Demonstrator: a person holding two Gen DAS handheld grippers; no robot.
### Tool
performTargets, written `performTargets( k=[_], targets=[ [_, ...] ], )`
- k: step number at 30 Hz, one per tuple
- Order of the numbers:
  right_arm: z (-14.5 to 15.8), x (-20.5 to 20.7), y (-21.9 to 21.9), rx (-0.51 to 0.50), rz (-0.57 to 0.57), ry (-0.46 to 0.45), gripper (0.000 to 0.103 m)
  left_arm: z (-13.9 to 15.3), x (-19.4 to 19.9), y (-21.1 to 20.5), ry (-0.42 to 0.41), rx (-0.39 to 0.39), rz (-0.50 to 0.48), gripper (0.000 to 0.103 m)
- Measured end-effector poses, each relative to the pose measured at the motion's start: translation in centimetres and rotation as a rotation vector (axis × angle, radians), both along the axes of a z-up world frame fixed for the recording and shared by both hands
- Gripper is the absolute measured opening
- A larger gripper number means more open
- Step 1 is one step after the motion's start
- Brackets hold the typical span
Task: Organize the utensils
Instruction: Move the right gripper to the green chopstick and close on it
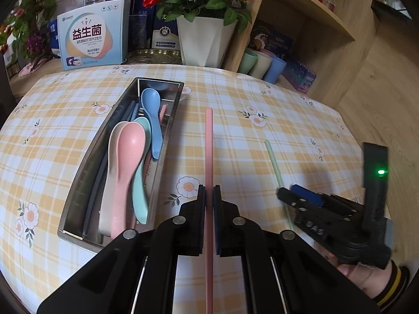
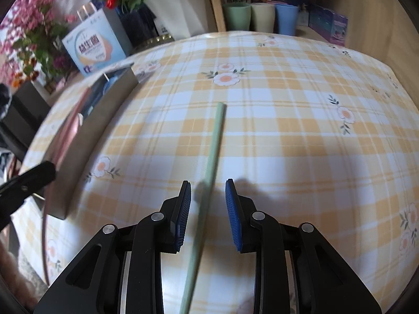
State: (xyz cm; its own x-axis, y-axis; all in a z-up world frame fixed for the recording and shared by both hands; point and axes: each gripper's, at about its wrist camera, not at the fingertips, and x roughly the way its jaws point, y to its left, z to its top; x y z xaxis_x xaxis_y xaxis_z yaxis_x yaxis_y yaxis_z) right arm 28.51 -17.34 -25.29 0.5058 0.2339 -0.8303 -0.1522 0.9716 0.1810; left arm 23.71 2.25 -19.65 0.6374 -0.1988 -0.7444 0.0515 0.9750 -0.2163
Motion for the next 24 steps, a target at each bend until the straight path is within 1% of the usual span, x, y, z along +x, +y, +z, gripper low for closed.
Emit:
performTargets(
  k=[4,10,12,14,19,21,22,24],
  targets=[
    [0.0,0.3,0.8,-0.058,-0.011,-0.014,0.027,-0.1,-0.2,0.7,-0.001,-0.019,0.011,0.006],
    [0.2,0.3,2.0,-0.156,0.023,-0.016,0.025,-0.2,-0.2,1.6,0.004,-0.046,0.028,0.006],
    [0.2,0.3,2.1,-0.147,0.032,-0.003,0.013,-0.3,-0.2,1.8,0.005,-0.053,0.03,0.006],
    [0.2,0.3,2.1,-0.135,0.024,0.006,0.009,-0.2,-0.2,1.9,0.004,-0.057,0.033,0.006],
    [0.1,0.2,1.6,-0.086,-0.001,0.025,0.007,-0.4,-0.2,2.1,0.013,-0.068,0.035,0.006],
    [0.1,0.2,1.2,-0.056,-0.017,0.038,0.006,-0.4,-0.3,2.1,0.015,-0.07,0.034,0.006],
    [0.1,0.1,0.8,-0.014,-0.031,0.047,0.006,-0.4,-0.3,2.0,0.015,-0.069,0.033,0.006],
    [0.2,-0.2,0.4,0.015,-0.046,0.044,0.006,-0.4,-0.3,2.0,0.014,-0.069,0.033,0.006]
  ],
)
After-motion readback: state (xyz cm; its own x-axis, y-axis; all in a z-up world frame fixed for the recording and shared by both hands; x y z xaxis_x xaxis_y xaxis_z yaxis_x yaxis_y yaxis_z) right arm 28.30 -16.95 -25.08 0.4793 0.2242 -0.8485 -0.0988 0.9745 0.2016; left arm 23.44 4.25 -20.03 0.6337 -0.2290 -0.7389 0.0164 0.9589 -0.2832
